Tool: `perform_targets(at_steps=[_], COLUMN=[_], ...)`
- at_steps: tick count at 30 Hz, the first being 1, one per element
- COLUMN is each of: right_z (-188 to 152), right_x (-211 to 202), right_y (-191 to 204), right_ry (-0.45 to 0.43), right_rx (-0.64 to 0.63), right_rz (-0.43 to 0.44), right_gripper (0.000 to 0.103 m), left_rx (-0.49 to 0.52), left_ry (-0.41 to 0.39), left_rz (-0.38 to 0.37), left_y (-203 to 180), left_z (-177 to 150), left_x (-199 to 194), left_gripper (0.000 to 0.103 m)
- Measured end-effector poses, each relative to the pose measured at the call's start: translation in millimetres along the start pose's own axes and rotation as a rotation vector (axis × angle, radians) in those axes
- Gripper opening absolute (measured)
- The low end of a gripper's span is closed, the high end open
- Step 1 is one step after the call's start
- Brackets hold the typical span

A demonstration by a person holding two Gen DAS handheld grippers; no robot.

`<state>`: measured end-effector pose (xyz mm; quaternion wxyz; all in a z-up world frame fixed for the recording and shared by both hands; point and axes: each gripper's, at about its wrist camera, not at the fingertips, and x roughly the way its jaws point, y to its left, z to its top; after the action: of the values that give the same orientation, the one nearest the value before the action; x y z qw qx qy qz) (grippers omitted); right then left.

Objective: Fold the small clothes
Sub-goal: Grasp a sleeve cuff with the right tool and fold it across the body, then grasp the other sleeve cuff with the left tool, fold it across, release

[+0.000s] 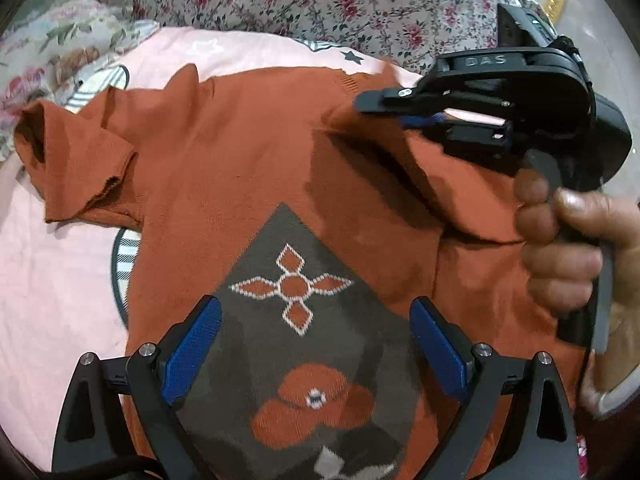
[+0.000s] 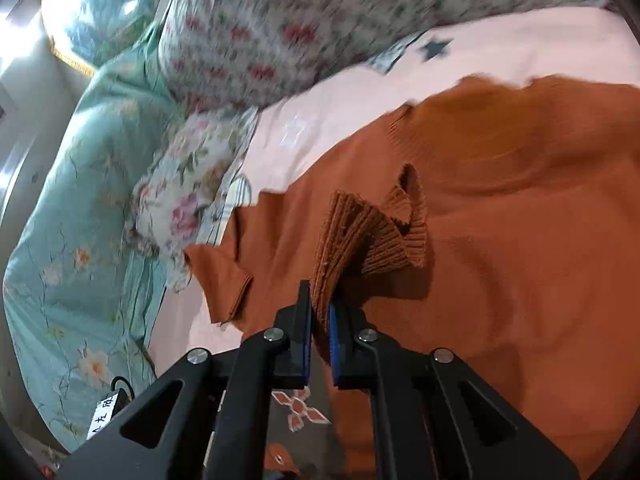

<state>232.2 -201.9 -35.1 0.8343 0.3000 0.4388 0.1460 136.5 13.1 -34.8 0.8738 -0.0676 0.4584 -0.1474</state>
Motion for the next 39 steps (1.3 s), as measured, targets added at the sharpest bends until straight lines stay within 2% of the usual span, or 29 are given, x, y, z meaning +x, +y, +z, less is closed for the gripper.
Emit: perform_targets(at_steps=[1,3,4,5,9,13,15,16,17,18,20,23,25,27,29,32,39], right_z=[-0.7,-2.4,-3.4,-4.4,-8.7,-25.1,-37.3,-43.7,-49.1,-52.3,-57.9,-63.9,-65.7,-63.9,-59.1,-44.8,-10.2], right_x=[8.2,14.5,11.9,5.6,-26.5,-77.2,-103.6,-116.0,-127.5,-134.5,-149.5,-176.8,-191.6,-202.9,-207.3,-202.3,-161.2], right_y=[0.4,-4.2,-7.7,-11.1,-12.2,-25.4,-34.5,-39.7,-46.1,-50.5,-61.3,-82.0,-93.5,-109.9,-125.6,-147.6,-176.4], right_ry=[0.014,0.039,0.036,0.019,-0.06,-0.142,-0.185,-0.208,-0.23,-0.244,-0.275,-0.319,-0.34,-0.354,-0.355,-0.32,-0.207], right_rx=[0.005,0.036,0.05,0.06,0.049,0.062,0.073,0.081,0.093,0.104,0.13,0.163,0.174,0.196,0.218,0.222,0.179], right_rz=[0.009,0.018,0.021,0.023,-0.005,-0.041,-0.067,-0.082,-0.101,-0.116,-0.157,-0.223,-0.288,-0.356,-0.389,-0.437,-0.477], right_gripper=[0.013,0.032,0.048,0.056,0.056,0.056,0.056,0.056,0.056,0.056,0.056,0.056,0.056,0.056,0.056,0.056,0.056], left_rx=[-0.006,-0.021,-0.029,-0.036,-0.065,-0.14,-0.162,-0.157,-0.147,-0.136,-0.093,-0.011,-0.031,-0.044,-0.054,-0.083,-0.064], left_ry=[0.005,0.012,0.017,0.023,0.042,0.018,-0.013,-0.018,-0.007,0.018,0.01,-0.084,-0.122,-0.113,-0.117,-0.141,-0.102], left_rz=[-0.01,-0.033,-0.042,-0.056,-0.095,-0.142,-0.159,-0.173,-0.187,-0.206,-0.19,-0.101,-0.075,-0.047,-0.022,0.005,0.038], left_y=[2.0,6.0,6.9,7.7,11.0,22.8,27.3,27.2,27.9,26.8,18.6,12.3,28.9,42.8,49.7,55.8,53.7], left_z=[3.2,12.0,16.7,23.0,53.0,82.2,90.5,94.1,95.9,98.2,100.6,104.4,108.2,113.6,116.4,119.6,113.4], left_x=[4.2,13.8,18.9,25.4,56.0,76.3,80.7,83.6,87.2,92.6,92.1,63.2,50.0,52.8,53.2,50.7,64.4], left_gripper=[0.096,0.096,0.096,0.096,0.097,0.096,0.083,0.056,0.02,0.006,0.005,0.004,0.004,0.004,0.004,0.004,0.004])
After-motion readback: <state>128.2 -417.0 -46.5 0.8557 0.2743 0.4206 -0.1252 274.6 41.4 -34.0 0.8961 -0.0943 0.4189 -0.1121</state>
